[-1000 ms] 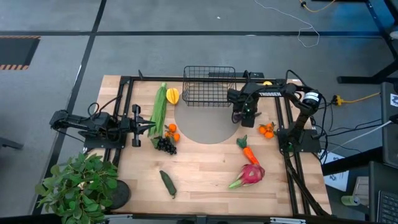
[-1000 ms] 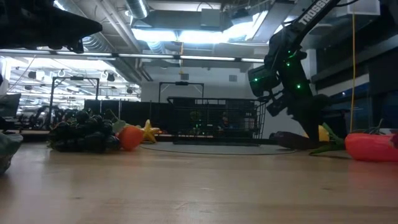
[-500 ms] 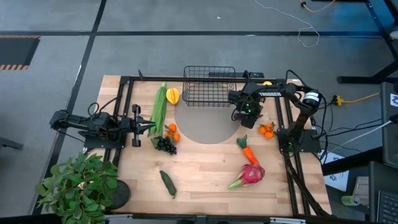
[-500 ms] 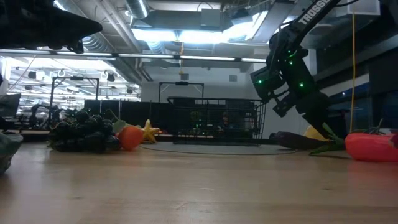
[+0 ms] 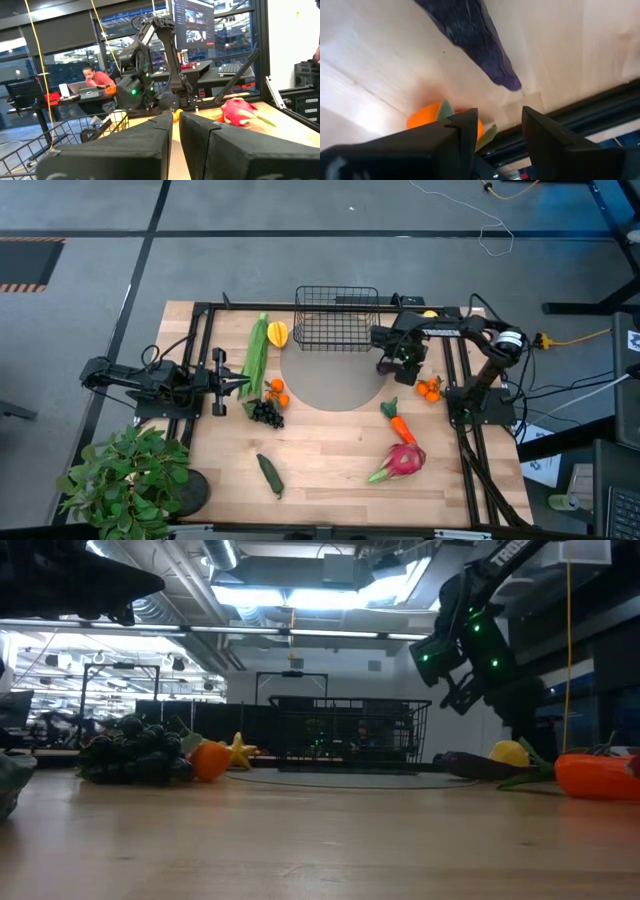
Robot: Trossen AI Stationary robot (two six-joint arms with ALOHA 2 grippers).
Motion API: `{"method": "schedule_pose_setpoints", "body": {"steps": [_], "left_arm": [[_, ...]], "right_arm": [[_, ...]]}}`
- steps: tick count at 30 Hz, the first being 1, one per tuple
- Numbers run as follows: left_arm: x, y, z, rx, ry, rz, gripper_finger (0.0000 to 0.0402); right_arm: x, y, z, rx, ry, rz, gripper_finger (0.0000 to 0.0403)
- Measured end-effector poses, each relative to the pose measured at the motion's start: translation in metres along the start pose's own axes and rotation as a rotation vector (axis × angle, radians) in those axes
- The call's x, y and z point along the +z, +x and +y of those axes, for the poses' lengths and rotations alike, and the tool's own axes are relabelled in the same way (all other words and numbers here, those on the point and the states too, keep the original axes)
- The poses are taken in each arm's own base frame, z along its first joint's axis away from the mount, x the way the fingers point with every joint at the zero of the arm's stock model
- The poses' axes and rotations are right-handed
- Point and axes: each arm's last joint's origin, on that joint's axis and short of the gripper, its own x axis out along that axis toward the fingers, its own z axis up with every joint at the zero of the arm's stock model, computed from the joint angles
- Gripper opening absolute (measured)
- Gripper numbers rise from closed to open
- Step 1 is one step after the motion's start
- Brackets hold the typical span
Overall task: Build produce basket
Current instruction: Put the purple eggplant into the black wire basket
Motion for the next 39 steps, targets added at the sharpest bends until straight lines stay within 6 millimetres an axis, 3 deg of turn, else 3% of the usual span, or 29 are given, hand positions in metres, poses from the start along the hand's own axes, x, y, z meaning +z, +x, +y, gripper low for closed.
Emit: {"method": "schedule_pose_setpoints", "body": {"steps": [7, 14, 18, 24, 29, 39], "left_arm": [[0.0, 0.0, 0.0, 0.0, 0.0, 0.0, 0.0023], [0.0, 0.0, 0.0, 0.0, 0.002, 0.0, 0.0023], [0.0, 0.0, 0.0, 0.0, 0.002, 0.0, 0.0023], [0.0, 0.0, 0.0, 0.0, 0.002, 0.0, 0.0023], [0.0, 0.0, 0.0, 0.0, 0.002, 0.0, 0.0023], [0.0, 0.0, 0.0, 0.0, 0.003, 0.0, 0.0023]], "right_arm": [[-0.016, -0.016, 0.001, 0.002, 0.064, -0.179, 0.0142], [-0.035, 0.014, 0.006, 0.018, 0.104, -0.377, 0.0142], [-0.042, 0.019, 0.008, 0.055, 0.115, -0.452, 0.0142], [-0.041, 0.011, 0.006, 0.033, 0.018, -0.504, 0.0142], [-0.034, 0.013, 0.011, 0.131, -0.121, -0.53, 0.0142], [-0.028, 0.013, 0.011, 0.147, -0.088, -0.56, 0.0146]]}}
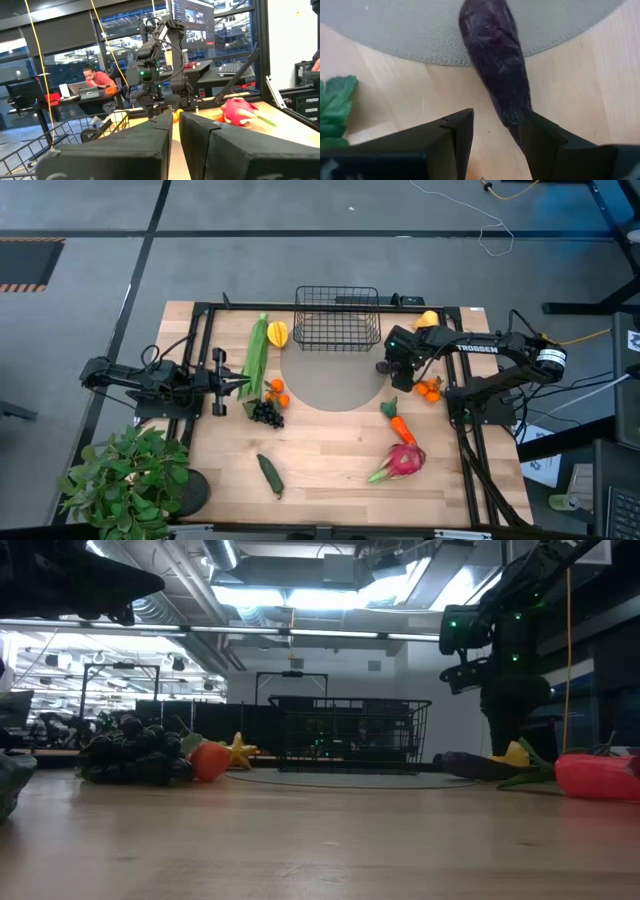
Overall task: Build produce basket
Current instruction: Put the purple eggplant into the black wire basket
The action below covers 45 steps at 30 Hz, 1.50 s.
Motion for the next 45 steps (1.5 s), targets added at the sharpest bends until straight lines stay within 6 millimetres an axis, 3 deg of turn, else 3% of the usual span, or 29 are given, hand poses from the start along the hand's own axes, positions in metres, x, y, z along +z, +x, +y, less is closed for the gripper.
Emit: {"method": "schedule_pose_setpoints", "body": {"steps": [13, 19, 24, 27, 30, 37, 45], "left_arm": [[0.0, 0.0, 0.0, 0.0, 0.0, 0.001, 0.0023], [0.0, 0.0, 0.0, 0.0, 0.001, 0.004, 0.0023], [-0.001, 0.0, 0.0, -0.001, 0.003, 0.009, 0.0023], [-0.001, 0.0, 0.0, -0.001, 0.006, 0.011, 0.0023], [-0.001, 0.0, 0.0, 0.0, 0.009, 0.013, 0.0023], [-0.002, 0.0, 0.0, -0.002, 0.011, 0.021, 0.0023], [-0.002, 0.0, 0.0, -0.001, 0.012, 0.022, 0.0023]], "right_arm": [[0.001, 0.006, -0.004, -0.122, 0.012, 0.028, 0.0264], [-0.009, 0.033, -0.002, -0.113, -0.042, 0.092, 0.0274], [-0.015, 0.042, -0.001, -0.116, 0.062, 0.096, 0.0272], [-0.014, 0.039, -0.001, -0.118, 0.142, 0.094, 0.025], [-0.013, 0.035, -0.001, -0.097, 0.193, 0.079, 0.0201], [-0.012, 0.034, 0.003, -0.079, 0.264, 0.07, 0.0028], [-0.004, 0.019, 0.019, -0.06, 0.184, 0.071, 0.0027]]}}
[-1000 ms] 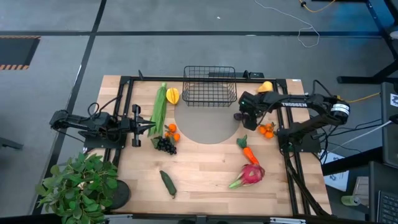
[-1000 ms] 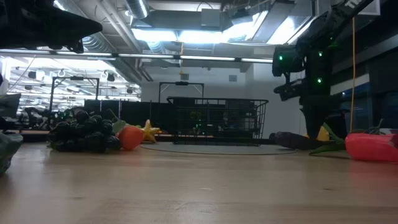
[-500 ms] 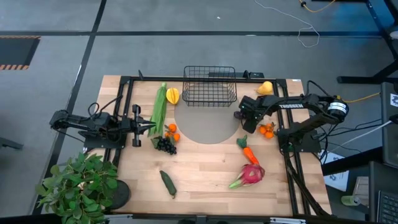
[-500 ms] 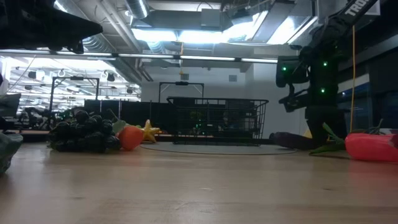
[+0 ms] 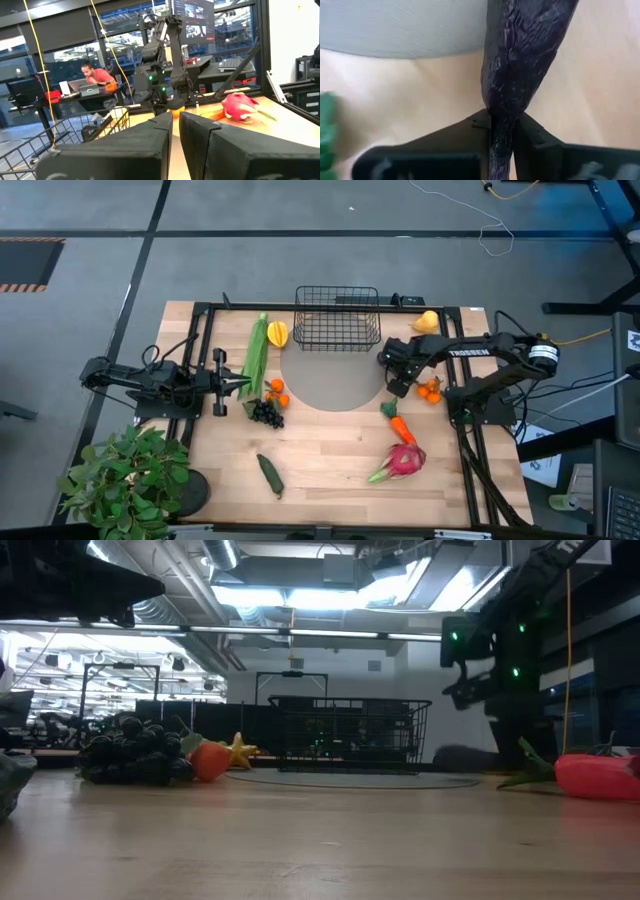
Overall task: Build produce basket
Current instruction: Put the purple eggplant into the black wire basket
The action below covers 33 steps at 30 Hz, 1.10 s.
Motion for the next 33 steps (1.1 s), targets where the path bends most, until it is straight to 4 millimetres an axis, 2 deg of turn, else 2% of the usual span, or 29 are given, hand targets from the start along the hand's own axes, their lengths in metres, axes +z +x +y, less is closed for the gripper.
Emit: {"method": "schedule_pose_setpoints", "body": {"steps": [4, 8, 13, 16, 21, 25, 33], "left_arm": [[0.0, 0.0, 0.0, 0.0, 0.0, -0.001, 0.0023], [0.0, 0.0, 0.0, 0.0, 0.0, 0.0, 0.0023], [0.0, 0.0, 0.0, 0.003, 0.0, 0.001, 0.0023], [0.0, 0.0, 0.0, 0.006, 0.0, 0.001, 0.0023], [0.0, 0.0, 0.0, 0.008, 0.0, 0.002, 0.0023], [0.0, 0.0, 0.0, 0.008, 0.0, 0.002, 0.0023], [0.0, 0.0, 0.0, 0.008, 0.0, 0.002, 0.0023]], "right_arm": [[0.01, -0.025, 0.015, 0.06, -0.113, -0.031, 0.0027], [0.026, -0.052, 0.03, 0.1, -0.234, -0.145, 0.0027], [0.054, -0.088, 0.046, 0.111, -0.4, -0.41, 0.0036], [0.073, -0.111, 0.049, 0.017, -0.438, -0.612, 0.0033], [0.098, -0.14, 0.042, -0.261, -0.382, -0.901, 0.0034], [0.107, -0.149, 0.032, -0.303, -0.322, -1.011, 0.006], [0.111, -0.141, 0.001, -0.359, -0.249, -0.935, 0.0149]]}}
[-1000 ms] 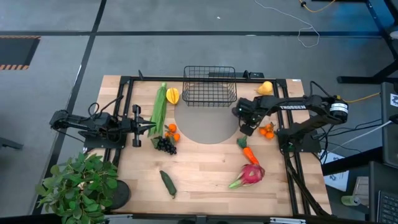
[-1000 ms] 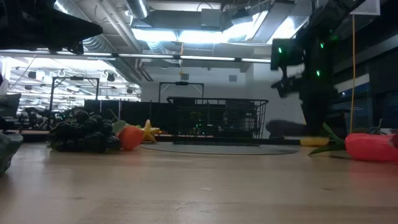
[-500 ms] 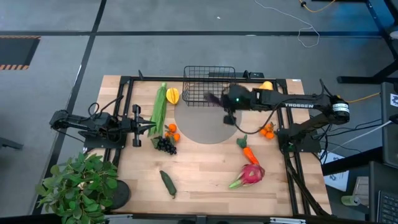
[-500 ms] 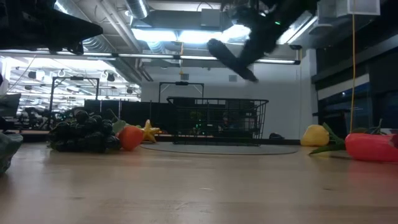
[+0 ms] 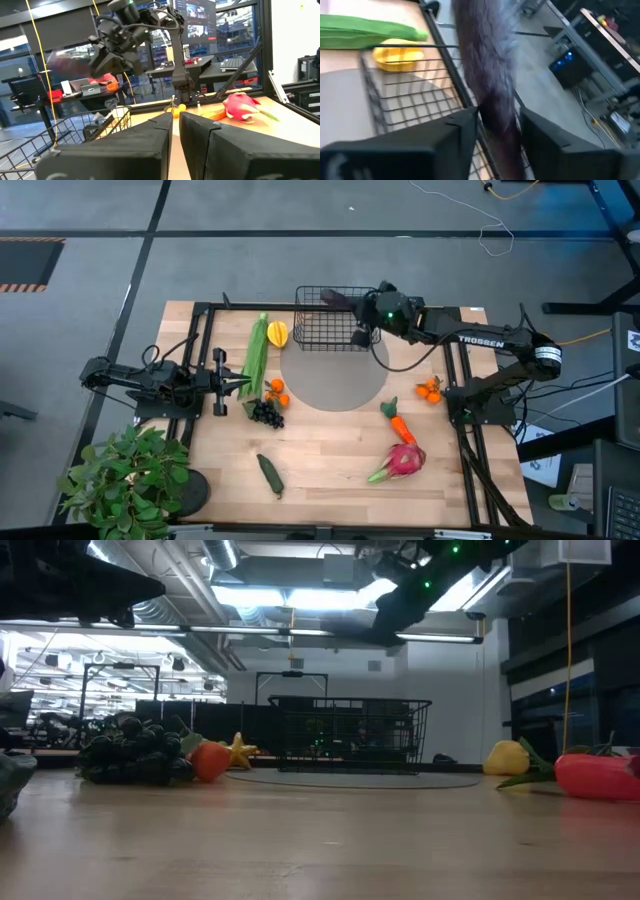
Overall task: Build produce basket
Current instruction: Put the purple eggplant into the black wire basket, then put the yellow pear into the black wire basket
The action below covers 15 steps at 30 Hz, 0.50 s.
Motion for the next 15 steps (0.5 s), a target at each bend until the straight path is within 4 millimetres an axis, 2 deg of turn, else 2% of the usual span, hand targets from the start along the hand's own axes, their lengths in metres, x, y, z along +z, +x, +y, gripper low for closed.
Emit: {"method": "schedule_pose_setpoints", "body": {"steps": [5, 10, 15], "left_arm": [[0.0, 0.0, 0.0, 0.0, 0.0, 0.0, 0.0023], [0.0, 0.0, 0.0, 0.0, -0.001, 0.0, 0.0023], [0.0, 0.0, 0.0, 0.0, -0.001, 0.0, 0.0023]], "right_arm": [[-0.003, 0.004, -0.009, -0.025, 0.04, 0.014, 0.0196], [-0.004, 0.004, -0.009, -0.035, 0.036, 0.017, 0.0216], [-0.006, 0.003, -0.015, -0.245, 0.034, 0.093, 0.0214]]}}
